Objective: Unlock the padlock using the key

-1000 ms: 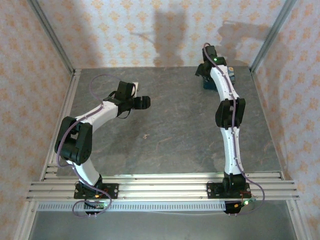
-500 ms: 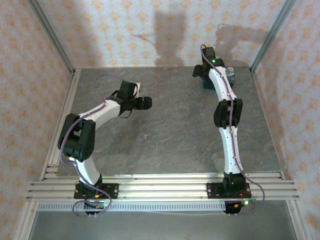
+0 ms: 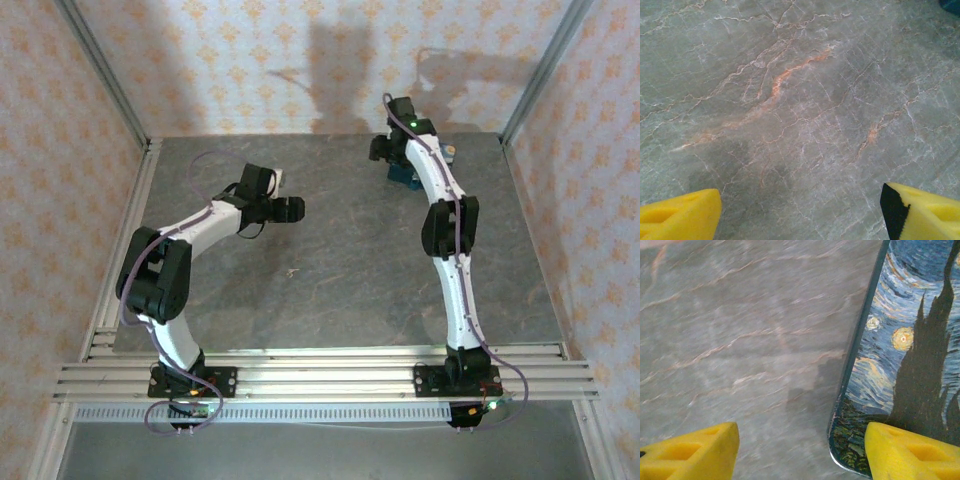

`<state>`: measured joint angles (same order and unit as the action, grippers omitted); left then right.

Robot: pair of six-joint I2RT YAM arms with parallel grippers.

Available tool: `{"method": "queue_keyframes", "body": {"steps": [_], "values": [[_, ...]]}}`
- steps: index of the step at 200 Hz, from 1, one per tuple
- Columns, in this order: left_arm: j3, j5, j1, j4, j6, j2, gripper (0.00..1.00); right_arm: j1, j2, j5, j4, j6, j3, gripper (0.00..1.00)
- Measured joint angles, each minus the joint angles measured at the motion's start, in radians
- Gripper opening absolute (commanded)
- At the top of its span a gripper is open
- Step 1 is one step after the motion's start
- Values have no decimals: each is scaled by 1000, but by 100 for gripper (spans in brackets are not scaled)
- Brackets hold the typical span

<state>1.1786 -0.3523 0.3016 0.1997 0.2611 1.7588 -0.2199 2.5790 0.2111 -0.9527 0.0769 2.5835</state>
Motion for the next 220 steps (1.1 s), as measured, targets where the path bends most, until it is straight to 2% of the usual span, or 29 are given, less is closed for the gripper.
{"method": "queue_keyframes", "body": {"steps": [55, 140, 191, 220], "values": [[-87, 12, 0, 13, 0, -121, 84, -144, -18, 83, 0, 24, -22, 67], [-105, 23, 0, 22, 3, -127, 84, -369, -24, 187, -2, 92, -21, 69], [-121, 23, -3, 19, 47, -128, 82, -386, -40, 226, -24, 219, -14, 74], [-149, 8, -38, 11, 109, -130, 73, -329, -81, 197, -28, 259, -14, 76]]}}
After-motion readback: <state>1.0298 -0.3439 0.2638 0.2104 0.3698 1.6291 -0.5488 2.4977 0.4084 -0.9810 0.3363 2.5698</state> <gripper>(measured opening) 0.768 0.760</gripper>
